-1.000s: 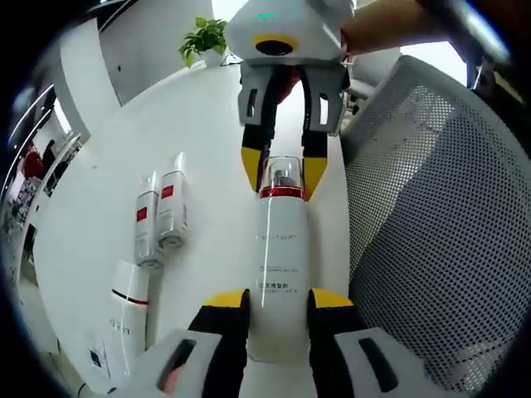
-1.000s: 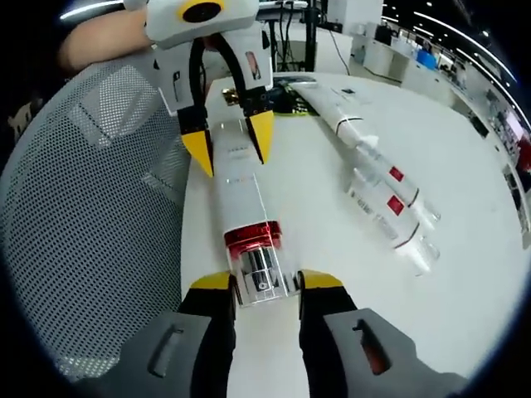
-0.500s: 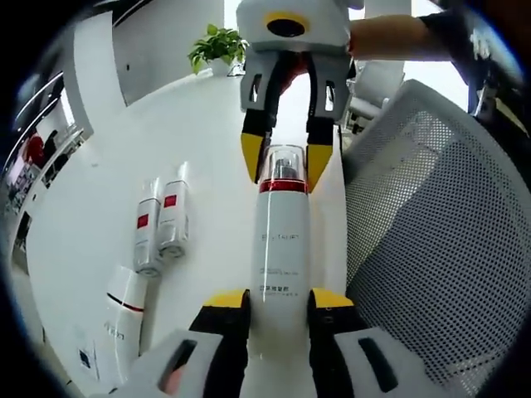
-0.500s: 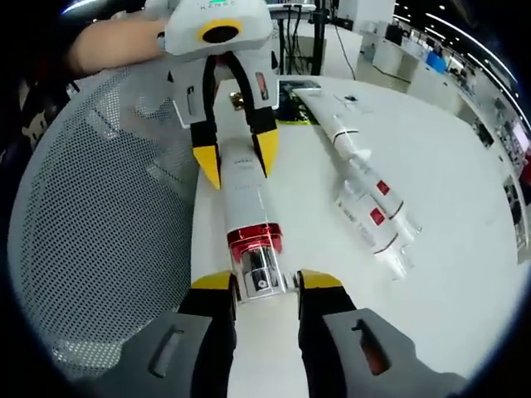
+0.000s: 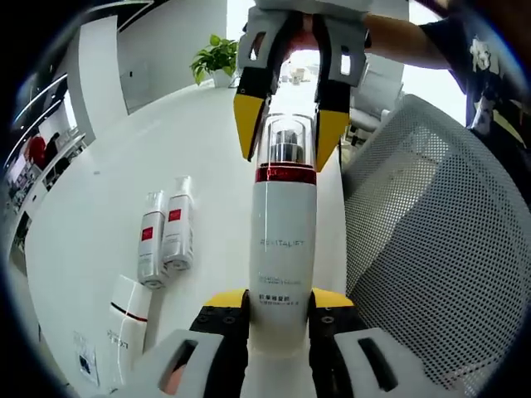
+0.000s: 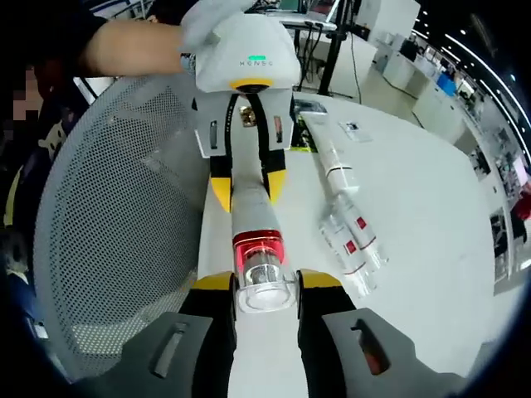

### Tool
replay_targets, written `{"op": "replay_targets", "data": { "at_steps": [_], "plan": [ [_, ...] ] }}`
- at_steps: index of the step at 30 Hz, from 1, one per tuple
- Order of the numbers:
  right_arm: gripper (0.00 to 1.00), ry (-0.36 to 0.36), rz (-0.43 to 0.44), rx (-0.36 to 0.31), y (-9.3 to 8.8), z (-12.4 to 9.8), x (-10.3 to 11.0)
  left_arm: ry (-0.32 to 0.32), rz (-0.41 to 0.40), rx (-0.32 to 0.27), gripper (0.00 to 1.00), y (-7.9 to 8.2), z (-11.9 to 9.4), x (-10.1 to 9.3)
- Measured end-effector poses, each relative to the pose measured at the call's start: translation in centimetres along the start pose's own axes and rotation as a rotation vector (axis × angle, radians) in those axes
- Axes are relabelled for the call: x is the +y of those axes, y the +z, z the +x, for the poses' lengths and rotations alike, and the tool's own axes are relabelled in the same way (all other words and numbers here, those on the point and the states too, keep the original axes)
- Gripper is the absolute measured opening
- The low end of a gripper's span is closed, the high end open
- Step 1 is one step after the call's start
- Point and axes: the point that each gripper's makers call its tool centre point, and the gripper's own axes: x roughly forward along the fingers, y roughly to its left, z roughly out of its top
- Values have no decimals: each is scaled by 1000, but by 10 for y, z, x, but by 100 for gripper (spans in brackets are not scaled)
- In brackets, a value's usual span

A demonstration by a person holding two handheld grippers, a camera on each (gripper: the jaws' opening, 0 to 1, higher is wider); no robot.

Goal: Arrange the skincare products in the storage area until every visible bottle or jar stands upright without overlapping.

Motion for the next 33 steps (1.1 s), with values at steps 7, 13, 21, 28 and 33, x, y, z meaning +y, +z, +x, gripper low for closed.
{"op": "replay_targets", "data": {
  "at_steps": [7, 13, 21, 28, 33],
  "plan": [
    [25, 6, -68, 20, 22, -18, 3, -15, 5, -32, 25, 8, 3, -3],
    [25, 19, -101, -11, 48, -24, 7, -32, 18, -58, 25, 14, 8, -8],
    [26, -1, -100, -26, 56, -22, 9, -32, 23, -65, 25, 12, 7, -8],
    [28, -57, -57, -232, 79, -21, 5, -24, 36, -67, 25, 8, 5, -6],
    [29, -186, -32, -337, 87, -21, 2, -8, 41, -61, 25, 7, 5, -3]
  ]
}}
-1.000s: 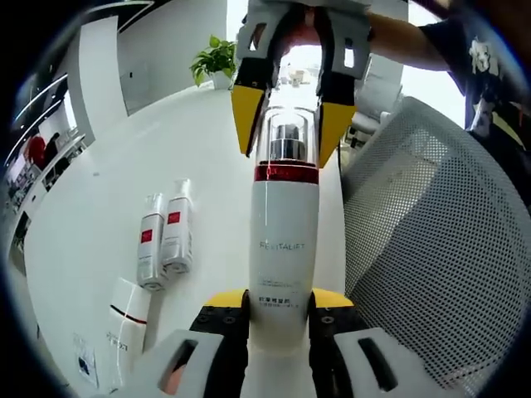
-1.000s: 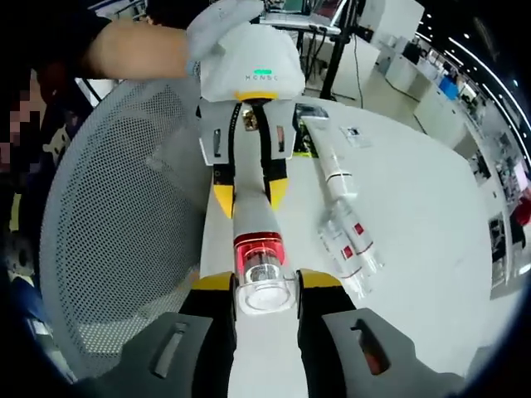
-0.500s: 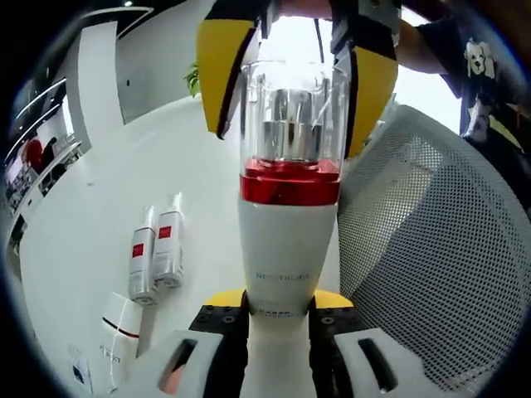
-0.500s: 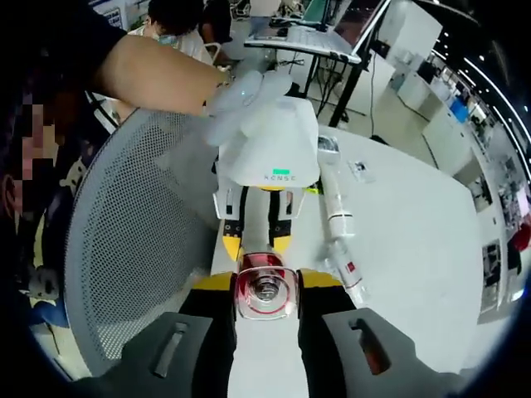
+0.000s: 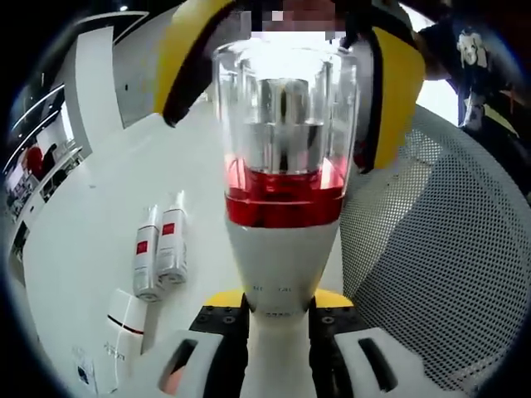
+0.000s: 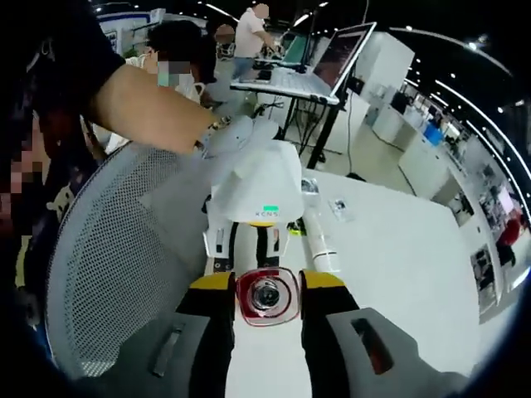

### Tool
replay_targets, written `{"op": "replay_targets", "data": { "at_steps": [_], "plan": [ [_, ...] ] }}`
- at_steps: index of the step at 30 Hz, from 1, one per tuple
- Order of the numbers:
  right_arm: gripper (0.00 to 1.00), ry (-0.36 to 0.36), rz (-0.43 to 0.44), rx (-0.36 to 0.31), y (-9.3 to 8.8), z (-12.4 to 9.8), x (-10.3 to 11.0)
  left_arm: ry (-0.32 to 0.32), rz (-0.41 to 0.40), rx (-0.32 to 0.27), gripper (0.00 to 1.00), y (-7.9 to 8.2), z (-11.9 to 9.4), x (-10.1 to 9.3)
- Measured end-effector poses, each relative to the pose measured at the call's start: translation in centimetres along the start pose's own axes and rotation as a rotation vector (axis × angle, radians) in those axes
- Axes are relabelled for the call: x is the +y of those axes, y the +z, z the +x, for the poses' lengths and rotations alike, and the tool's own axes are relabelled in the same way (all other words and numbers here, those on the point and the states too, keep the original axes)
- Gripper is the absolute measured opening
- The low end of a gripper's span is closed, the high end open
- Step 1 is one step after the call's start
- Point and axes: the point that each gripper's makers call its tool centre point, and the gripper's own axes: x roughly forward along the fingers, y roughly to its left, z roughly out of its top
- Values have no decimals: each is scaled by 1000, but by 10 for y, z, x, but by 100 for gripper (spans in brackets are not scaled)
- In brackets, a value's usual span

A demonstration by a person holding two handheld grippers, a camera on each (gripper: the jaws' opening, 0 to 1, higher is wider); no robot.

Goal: Arrange the skincare products in the storage area until every visible bottle or jar stands upright without overlapping.

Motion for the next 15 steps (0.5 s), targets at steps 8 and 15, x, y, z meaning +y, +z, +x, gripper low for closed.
{"op": "replay_targets", "data": {
  "at_steps": [8, 15],
  "plan": [
    [33, -203, 250, -165, -2, 5, -6, 21, 1, 8, 25, -2, 3, 4],
    [33, -193, 321, -146, -28, 12, 3, 7, -37, 5, 28, 0, 4, 2]
  ]
}}
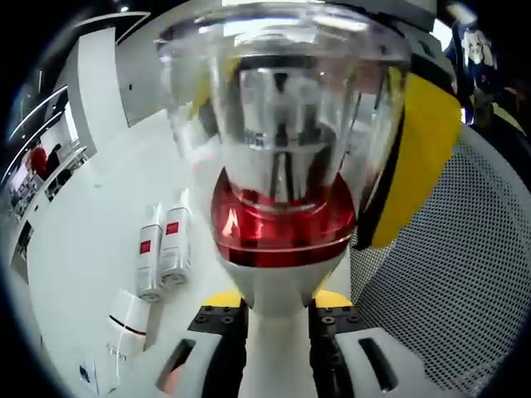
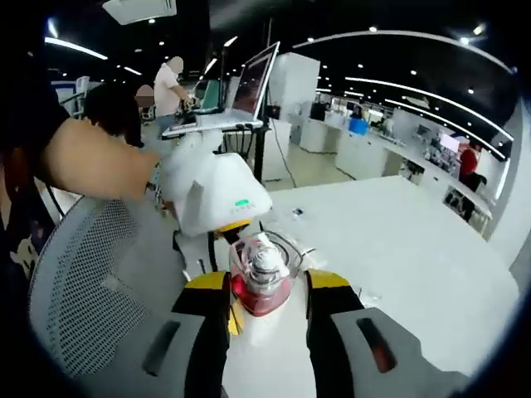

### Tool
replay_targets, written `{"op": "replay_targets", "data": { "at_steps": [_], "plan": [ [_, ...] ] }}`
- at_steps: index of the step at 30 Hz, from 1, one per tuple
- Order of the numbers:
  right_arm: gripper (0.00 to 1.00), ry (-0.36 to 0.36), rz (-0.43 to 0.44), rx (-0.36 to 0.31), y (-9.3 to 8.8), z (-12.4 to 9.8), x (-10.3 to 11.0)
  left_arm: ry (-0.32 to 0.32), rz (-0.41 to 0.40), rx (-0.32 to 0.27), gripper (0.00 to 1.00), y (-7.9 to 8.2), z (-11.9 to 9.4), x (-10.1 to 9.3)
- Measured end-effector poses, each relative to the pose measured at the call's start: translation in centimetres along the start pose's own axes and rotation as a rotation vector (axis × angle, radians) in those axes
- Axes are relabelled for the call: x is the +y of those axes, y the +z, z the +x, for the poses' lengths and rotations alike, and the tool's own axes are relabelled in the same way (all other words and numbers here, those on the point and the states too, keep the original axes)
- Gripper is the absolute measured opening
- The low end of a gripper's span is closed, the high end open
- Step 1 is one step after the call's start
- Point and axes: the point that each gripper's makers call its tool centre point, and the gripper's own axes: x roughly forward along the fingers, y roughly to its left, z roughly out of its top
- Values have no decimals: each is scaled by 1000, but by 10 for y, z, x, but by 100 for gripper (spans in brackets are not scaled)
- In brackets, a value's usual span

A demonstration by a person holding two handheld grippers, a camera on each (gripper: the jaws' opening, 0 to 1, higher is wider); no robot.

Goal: Arrange the skincare products in the storage area until every visible bottle or jar stands upright without overlapping.

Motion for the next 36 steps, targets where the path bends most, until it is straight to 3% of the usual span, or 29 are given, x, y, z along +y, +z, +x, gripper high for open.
{"op": "replay_targets", "data": {
  "at_steps": [2, 3, 4, 11, 19, 25, 29, 31, 33, 36],
  "plan": [
    [34, 15, -28, 73, -18, 3, 3, -55, -90, 13, 30, -1, -6, -5],
    [34, 24, -34, 96, -23, 4, 5, -61, -97, 0, 30, 1, -8, -5],
    [34, 29, -55, 132, -29, 5, 6, -53, -77, -17, 30, 2, -12, -3],
    [29, 22, -38, 185, -39, 13, 4, -38, -36, -17, 29, 5, -16, -4],
    [33, -1, 2, 198, -42, 11, -1, -28, -36, -22, 27, 6, -22, -3],
    [32, -56, -24, 226, -47, 9, -11, -3, -45, -8, 24, 2, -27, 2],
    [28, -123, -14, 237, -49, 6, -26, -9, -92, 1, 24, 0, -29, 2],
    [22, -202, -20, 214, -46, 2, -42, -35, -121, 6, 23, 0, -29, -3],
    [21, -193, 31, 188, -44, -1, -44, -91, -163, 22, 20, -1, -28, -14],
    [23, -132, 102, 212, -53, -2, -35, -81, -158, 28, 20, -1, -26, -14]
  ]
}}
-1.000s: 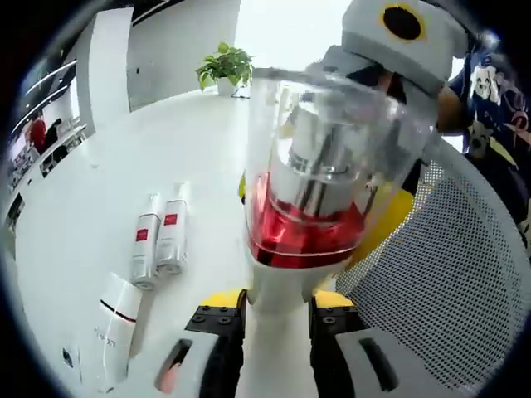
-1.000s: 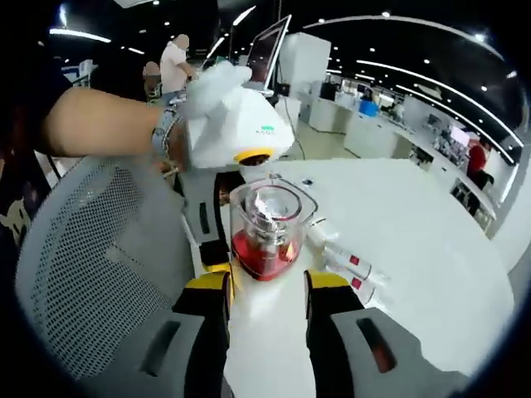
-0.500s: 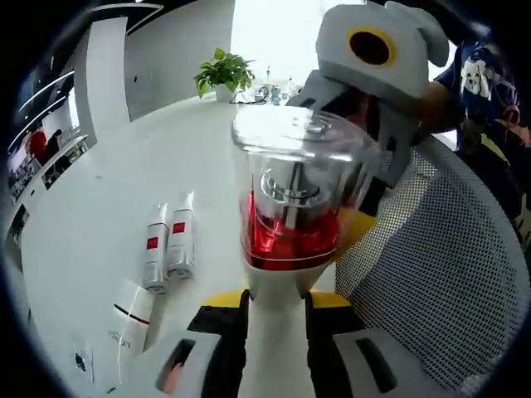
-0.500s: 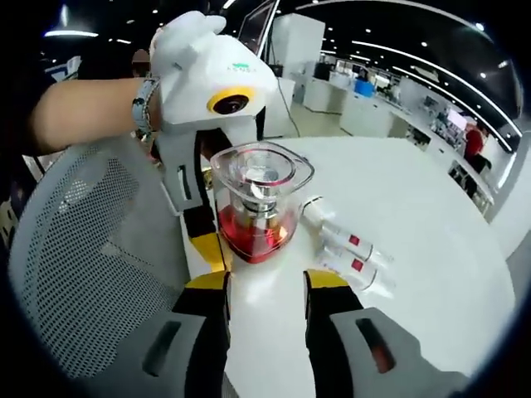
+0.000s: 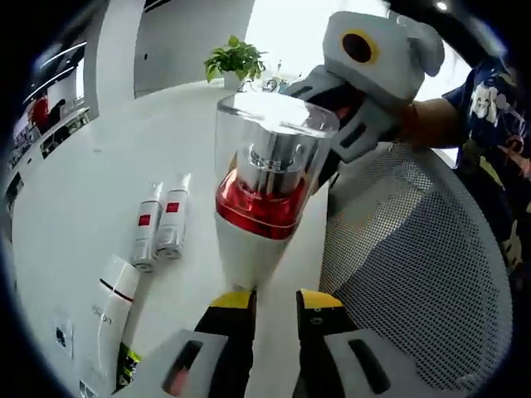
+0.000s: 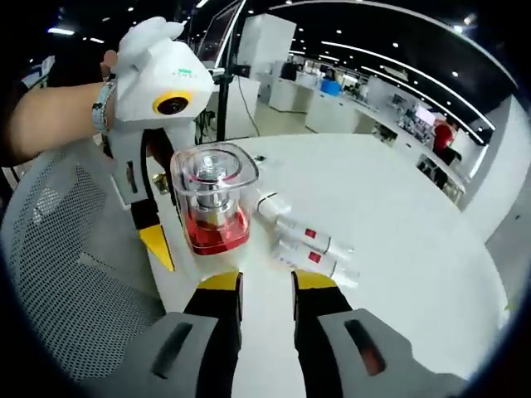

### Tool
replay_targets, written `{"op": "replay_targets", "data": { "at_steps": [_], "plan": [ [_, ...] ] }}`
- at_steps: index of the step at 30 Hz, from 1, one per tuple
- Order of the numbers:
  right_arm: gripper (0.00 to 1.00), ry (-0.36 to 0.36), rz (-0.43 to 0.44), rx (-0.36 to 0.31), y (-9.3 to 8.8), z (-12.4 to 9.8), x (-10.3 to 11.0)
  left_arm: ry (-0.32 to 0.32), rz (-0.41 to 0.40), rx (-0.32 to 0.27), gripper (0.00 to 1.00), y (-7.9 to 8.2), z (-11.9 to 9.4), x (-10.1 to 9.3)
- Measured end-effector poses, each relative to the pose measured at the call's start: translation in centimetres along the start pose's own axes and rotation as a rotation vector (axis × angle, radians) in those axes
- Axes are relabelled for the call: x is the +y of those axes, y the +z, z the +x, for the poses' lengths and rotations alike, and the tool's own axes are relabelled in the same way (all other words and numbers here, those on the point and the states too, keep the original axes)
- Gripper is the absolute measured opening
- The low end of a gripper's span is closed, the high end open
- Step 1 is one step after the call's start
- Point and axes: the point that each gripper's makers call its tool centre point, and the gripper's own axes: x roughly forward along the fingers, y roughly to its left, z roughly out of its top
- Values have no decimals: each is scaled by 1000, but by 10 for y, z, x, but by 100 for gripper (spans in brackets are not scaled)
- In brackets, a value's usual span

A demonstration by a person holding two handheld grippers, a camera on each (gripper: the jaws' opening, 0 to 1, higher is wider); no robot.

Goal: Arrange the skincare products in the storage area until every visible bottle or jar stands upright without overlapping.

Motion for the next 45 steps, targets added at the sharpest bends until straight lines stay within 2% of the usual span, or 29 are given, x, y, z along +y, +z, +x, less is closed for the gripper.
{"op": "replay_targets", "data": {
  "at_steps": [1, 3, 6, 16, 29, 45],
  "plan": [
    [23, 16, -9, 42, -9, 0, 2, 5, 1, 0, 20, -1, 0, 1],
    [23, 51, -39, 76, -16, 2, 10, 13, -12, -4, 20, 1, -1, 3],
    [24, 152, -1, 82, -16, 5, 30, 32, -24, -12, 20, 4, -1, 6],
    [22, 130, 26, -19, 4, 3, 28, 90, -18, -52, 15, 16, -3, 11],
    [22, 92, 8, -23, 5, 5, 22, 144, 20, -72, 15, 21, -2, 19],
    [20, 76, 3, 2, 0, 11, 21, 165, 32, -72, 18, 22, 0, 24]
  ]
}}
